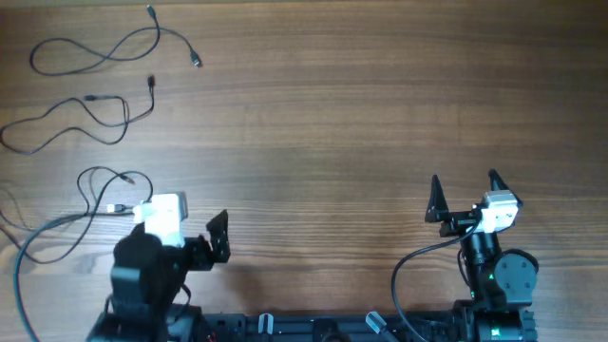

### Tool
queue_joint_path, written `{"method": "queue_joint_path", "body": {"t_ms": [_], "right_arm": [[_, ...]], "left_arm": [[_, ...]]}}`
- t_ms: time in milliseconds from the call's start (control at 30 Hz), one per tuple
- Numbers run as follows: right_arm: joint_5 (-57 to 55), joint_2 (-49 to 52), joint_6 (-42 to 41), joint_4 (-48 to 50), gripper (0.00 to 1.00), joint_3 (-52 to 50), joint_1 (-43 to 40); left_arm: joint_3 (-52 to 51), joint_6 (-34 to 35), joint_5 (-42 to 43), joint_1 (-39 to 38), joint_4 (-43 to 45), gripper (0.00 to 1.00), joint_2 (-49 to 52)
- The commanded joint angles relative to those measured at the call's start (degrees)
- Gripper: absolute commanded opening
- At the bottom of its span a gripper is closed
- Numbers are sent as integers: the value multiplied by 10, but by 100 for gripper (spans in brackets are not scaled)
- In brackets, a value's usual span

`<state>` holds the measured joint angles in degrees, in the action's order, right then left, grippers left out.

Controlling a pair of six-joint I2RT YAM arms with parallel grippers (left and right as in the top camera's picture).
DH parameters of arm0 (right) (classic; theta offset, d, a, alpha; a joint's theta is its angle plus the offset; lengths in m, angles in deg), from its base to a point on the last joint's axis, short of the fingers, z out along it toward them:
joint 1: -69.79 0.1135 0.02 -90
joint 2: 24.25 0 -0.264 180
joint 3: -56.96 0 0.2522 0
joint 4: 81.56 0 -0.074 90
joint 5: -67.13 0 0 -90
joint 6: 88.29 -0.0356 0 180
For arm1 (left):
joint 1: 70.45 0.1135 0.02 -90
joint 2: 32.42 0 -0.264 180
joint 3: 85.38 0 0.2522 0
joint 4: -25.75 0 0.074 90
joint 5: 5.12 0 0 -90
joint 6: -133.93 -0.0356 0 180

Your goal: Untangle cables

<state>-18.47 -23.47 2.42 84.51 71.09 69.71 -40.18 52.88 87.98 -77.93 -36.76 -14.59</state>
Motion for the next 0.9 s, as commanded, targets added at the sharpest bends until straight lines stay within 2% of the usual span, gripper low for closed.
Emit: {"method": "queue_joint_path", "body": {"t_ms": [0,200,867], "right_arm": [[-10,-6,-8,2,100,-1,2],[-10,-6,-8,1,100,-1,2],[-10,-6,-8,1,100,-1,2]], "left_arm": [[-28,-16,9,4,4,100,-67],[-70,-17,9,4,35,100,-112],[-253,-30,42,21,377,100,-177]]}}
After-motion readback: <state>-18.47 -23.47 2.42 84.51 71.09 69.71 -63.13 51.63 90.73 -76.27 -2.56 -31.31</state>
